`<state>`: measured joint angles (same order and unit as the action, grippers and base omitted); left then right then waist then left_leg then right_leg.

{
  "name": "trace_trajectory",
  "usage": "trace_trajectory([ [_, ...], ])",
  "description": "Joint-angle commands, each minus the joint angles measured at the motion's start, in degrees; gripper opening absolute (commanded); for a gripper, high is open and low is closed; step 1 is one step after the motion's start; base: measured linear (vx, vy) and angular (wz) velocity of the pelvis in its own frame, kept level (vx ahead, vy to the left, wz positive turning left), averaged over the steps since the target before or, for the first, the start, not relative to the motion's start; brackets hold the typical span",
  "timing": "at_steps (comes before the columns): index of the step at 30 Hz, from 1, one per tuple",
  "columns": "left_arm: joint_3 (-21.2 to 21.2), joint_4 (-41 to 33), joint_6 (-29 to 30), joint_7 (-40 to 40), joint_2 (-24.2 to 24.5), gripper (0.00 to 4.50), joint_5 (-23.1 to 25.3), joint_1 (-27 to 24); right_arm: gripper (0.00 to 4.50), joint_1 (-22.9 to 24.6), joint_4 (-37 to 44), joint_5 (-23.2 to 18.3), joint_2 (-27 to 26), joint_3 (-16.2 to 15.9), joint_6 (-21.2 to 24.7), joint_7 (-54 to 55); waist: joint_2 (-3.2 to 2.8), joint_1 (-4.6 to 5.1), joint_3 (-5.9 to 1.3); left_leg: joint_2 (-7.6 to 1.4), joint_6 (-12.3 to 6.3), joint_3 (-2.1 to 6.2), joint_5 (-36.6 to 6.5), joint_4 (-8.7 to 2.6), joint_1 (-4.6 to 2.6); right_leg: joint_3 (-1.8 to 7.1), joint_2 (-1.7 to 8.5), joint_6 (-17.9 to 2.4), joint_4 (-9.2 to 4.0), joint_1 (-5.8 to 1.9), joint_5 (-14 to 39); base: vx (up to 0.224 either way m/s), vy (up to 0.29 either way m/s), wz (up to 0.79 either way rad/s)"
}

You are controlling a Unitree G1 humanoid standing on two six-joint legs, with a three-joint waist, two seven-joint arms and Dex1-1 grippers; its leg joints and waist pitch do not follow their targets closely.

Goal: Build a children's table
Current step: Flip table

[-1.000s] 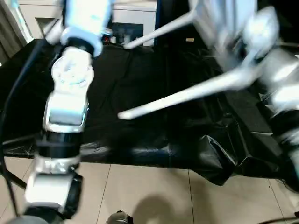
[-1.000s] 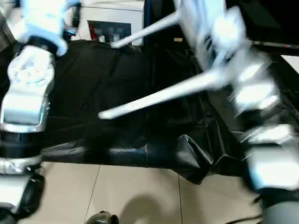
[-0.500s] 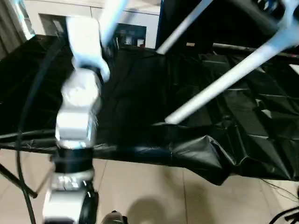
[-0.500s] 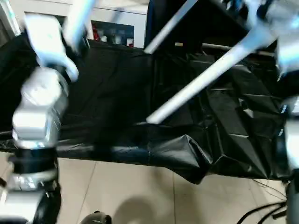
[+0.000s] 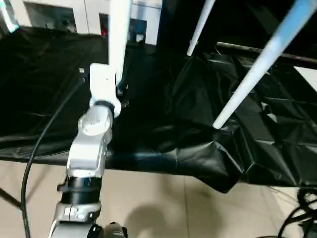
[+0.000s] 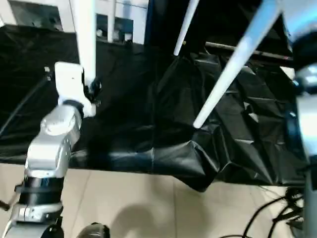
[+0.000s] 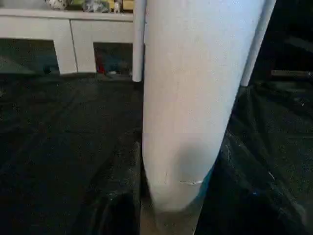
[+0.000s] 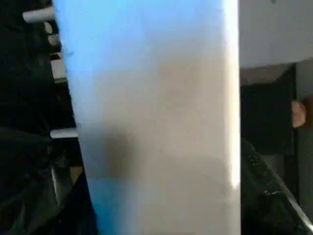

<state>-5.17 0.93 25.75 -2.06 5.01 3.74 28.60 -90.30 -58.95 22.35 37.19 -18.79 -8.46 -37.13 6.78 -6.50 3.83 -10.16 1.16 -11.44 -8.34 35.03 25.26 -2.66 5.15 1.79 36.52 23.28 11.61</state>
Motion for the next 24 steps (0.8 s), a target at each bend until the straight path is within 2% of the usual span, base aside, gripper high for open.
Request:
trace_trajectory([
  [1,-2.2,2.3,0.9,2.8,1.5,1.62,1.4,-2.6,1.93,-1.1,-5.2,-1.1,1.1,1.1,0.9,-4.1,-0.95,0.8,-4.23,-3.35,2.14,1.67,-17.4,-3.92,-3.06,1.74,2.29,-10.2,-3.74,-0.99,5.0,0.0,0.0,0.0],
  [3,-2.3,2.7,0.1,2.6,2.0,1.62,1.4,-3.7,1.93,-1.4,-5.8,-0.9,0.3,0.7,0.2,-4.7,-0.26,1.18,-4.18,-3.33,2.31,1.6,-17.8,-3.89,-3.0,1.69,2.2,-10.2,-3.7,-1.08,5.4,0.0,0.0,0.0],
  [4,-2.4,3.0,-0.3,2.5,2.1,1.6,1.2,-4.1,1.93,-1.6,-6.1,-0.8,0.1,0.4,-0.1,-4.8,-0.52,1.55,-4.01,-3.39,3.24,1.77,-20.1,-4.02,-3.1,1.75,2.31,-9.8,-3.78,-0.91,7.8,0.0,0.0,0.0],
  [5,-2.2,3.2,-0.7,1.8,2.4,1.59,1.0,-4.6,1.93,-1.7,-6.2,-0.8,-0.3,0.1,-0.3,-5.6,0.07,1.78,-3.97,-3.43,3.42,1.72,-20.7,-4.03,-3.13,1.74,2.29,-9.5,-3.94,-0.85,8.4,0.0,0.0,0.0],
  [9,-1.0,3.2,-1.8,0.1,3.2,1.58,0.9,-5.5,1.93,-1.7,-6.3,-0.7,-0.8,0.1,-0.8,-8.2,0.13,2.41,-3.82,-3.39,4.55,1.9,-23.7,-4.03,-3.21,1.8,2.52,-8.4,-4.21,-0.59,12.1,0.0,0.0,0.0],
  [10,-0.4,3.1,-2.2,-0.7,3.4,1.58,0.9,-5.7,2.49,-1.7,-6.1,-0.9,-0.8,0.2,-0.9,-9.2,0.7,2.43,-3.77,-3.36,4.26,1.88,-24.0,-3.92,-3.12,1.83,2.7,-8.0,-4.34,-0.59,13.8,0.0,0.0,0.0],
  [12,0.0,2.5,-1.9,-2.0,3.6,1.58,0.2,-5.9,2.63,-1.7,-6.0,-1.0,-0.7,0.2,-1.0,-9.6,0.42,2.48,-3.66,-3.41,4.61,1.95,-24.8,-3.91,-3.26,1.95,2.77,-7.7,-4.5,-0.29,15.4,0.0,0.0,0.0],
  [13,0.0,1.8,-1.2,-3.0,3.6,1.58,-0.9,-6.2,2.71,-1.7,-6.0,-1.2,-0.7,0.3,-1.3,-9.9,0.4,2.67,-3.58,-3.39,4.83,2.02,-26.9,-3.95,-3.23,1.95,2.68,-7.6,-4.61,-0.2,16.8,0.0,0.0,0.0],
  [15,0.0,1.4,-0.8,-2.4,3.8,2.12,-0.7,-6.2,2.92,-1.8,-6.0,-1.5,-0.7,0.5,-1.6,-10.1,0.47,2.89,-3.55,-3.41,5.25,2.18,-27.2,-4.1,-3.02,1.9,2.79,-7.7,-4.58,-0.21,17.2,0.0,0.0,0.0],
  [16,-0.1,1.4,-0.6,-2.0,4.0,2.26,-0.5,-6.2,3.06,-1.8,-5.9,-1.8,-0.8,0.7,-1.8,-10.5,0.31,3.11,-3.77,-3.44,5.83,2.28,-27.1,-4.05,-3.05,1.85,2.73,-8.0,-4.4,-0.22,16.0,0.0,0.0,0.0],
  [19,-0.5,1.3,-0.5,-1.2,4.8,2.35,0.0,-6.2,3.21,-1.5,-5.5,-2.5,-0.8,1.2,-2.7,-11.2,0.14,3.57,-3.62,-3.29,5.5,2.33,-28.8,-3.96,-3.03,1.89,2.66,-8.4,-4.41,-0.08,16.5,0.0,0.0,0.0],
  [20,-0.8,1.3,-0.6,-0.9,5.3,2.6,0.3,-6.2,3.42,-1.1,-5.1,-2.9,-0.8,1.5,-3.2,-11.5,0.19,3.71,-3.74,-3.33,5.65,2.44,-28.3,-4.02,-2.76,1.85,2.74,-8.5,-4.28,-0.3,16.0,0.0,0.0,0.0],
  [21,-0.8,1.3,-0.6,-0.9,5.5,2.7,0.3,-6.1,3.53,-1.1,-5.0,-3.0,-0.8,1.6,-3.3,-11.5,-0.07,3.69,-3.8,-3.32,5.77,2.5,-28.1,-4.03,-2.75,1.84,2.73,-8.7,-4.17,-0.35,15.4,0.0,0.0,0.0],
  [24,-1.4,0.7,0.1,-0.8,6.3,2.78,0.5,-6.2,3.7,0.0,-4.0,-4.2,-1.1,2.8,-4.6,-12.4,0.09,3.89,-3.88,-3.31,5.6,2.43,-26.8,-4.01,-2.75,1.7,2.56,-9.4,-3.93,-0.43,12.4,0.0,0.0,0.0],
])
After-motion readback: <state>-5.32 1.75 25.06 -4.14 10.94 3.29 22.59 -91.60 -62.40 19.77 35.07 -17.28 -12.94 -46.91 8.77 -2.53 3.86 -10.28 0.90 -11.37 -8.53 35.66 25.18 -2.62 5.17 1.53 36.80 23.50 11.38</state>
